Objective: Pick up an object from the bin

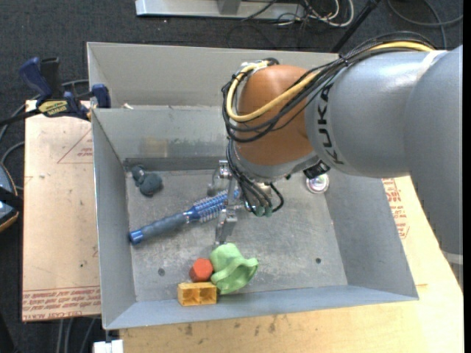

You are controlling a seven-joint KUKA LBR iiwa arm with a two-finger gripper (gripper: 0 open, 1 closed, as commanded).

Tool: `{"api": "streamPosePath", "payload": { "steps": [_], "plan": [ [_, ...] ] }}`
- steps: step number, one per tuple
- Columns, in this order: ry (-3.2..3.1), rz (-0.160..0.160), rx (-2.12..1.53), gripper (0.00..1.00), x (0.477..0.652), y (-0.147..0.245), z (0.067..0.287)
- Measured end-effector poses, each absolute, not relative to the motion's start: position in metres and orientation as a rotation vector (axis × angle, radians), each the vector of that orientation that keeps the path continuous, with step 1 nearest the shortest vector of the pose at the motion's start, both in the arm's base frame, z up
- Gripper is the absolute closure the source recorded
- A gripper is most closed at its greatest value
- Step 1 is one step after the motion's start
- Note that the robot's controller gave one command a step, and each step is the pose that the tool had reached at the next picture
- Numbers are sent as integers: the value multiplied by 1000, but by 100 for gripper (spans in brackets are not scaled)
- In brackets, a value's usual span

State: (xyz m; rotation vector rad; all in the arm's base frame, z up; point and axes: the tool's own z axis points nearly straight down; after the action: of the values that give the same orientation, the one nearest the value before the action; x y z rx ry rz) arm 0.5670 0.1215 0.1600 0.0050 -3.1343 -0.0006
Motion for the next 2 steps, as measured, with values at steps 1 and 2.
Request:
{"api": "streamPosePath", "payload": {
  "steps": [1, 2],
  "plan": [
    [-3148, -2, 30, 0, 626, 75, 79],
    [-3147, 0, 35, 100, 626, 76, 83]
  ]
}}
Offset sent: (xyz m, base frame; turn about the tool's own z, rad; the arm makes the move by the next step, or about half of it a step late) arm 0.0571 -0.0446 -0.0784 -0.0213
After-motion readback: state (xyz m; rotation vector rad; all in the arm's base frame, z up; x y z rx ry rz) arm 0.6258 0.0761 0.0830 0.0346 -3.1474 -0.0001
